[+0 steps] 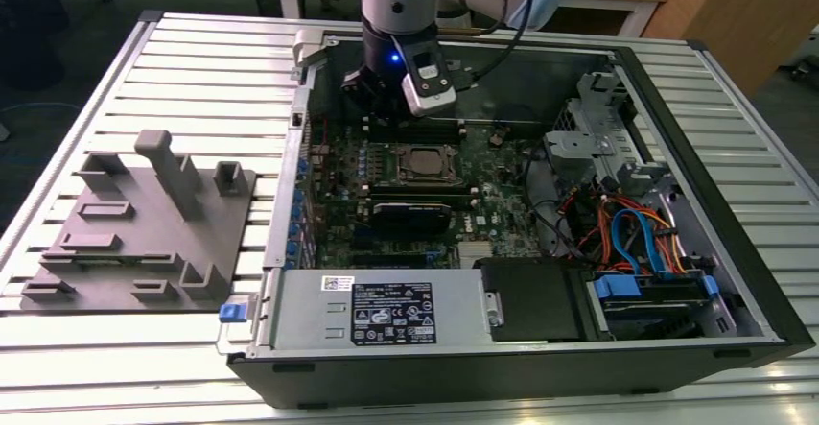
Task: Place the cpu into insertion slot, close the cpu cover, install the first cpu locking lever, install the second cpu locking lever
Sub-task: 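Install the first cpu locking lever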
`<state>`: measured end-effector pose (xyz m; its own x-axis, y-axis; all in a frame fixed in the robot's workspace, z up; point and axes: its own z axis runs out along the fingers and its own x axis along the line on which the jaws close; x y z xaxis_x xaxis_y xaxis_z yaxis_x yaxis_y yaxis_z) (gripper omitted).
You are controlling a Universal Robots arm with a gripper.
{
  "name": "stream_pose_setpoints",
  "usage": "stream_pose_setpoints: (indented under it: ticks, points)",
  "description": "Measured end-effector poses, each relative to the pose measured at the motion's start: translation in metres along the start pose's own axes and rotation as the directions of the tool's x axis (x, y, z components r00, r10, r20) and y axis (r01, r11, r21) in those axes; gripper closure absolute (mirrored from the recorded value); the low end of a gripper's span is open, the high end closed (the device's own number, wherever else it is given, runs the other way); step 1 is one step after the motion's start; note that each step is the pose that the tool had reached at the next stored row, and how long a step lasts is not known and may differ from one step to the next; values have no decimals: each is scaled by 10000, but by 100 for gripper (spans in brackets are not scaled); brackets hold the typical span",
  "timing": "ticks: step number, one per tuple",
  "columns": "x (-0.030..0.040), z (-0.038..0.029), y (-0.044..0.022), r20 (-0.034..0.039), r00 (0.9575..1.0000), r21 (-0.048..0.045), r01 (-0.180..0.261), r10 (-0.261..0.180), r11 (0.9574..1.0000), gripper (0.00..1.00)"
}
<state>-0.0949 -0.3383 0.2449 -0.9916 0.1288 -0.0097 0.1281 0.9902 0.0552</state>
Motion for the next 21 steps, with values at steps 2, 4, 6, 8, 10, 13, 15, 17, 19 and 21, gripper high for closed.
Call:
stream_pose_setpoints:
  ticks: [2, 4, 6, 8, 10, 13, 15, 17, 19, 21]
  points:
    - [6, 0, -1, -1, 10000, 0, 1, -1, 10000, 90]
    - [11, -6, -2, -2, 10000, 2, 6, -6, 10000, 90]
    - [22, -15, -2, -1, 10000, 0, 9, -9, 10000, 90]
    - [36, -21, -2, -1, 10000, -1, 10, -10, 10000, 90]
    - [46, -23, 1, -2, 10000, 1, 11, -11, 10000, 90]
    - [69, -22, 16, -1, 10000, -1, 14, -14, 10000, 90]
    - [81, -21, 32, -2, 10000, 0, 17, -17, 10000, 90]
    - [87, -20, 55, -2, 10000, 0, 23, -23, 10000, 90]
    - [90, -18, 81, -2, 10000, -1, 32, -32, 10000, 90]
    - [94, -18, 98, -3, 10000, 0, 36, -36, 10000, 90]
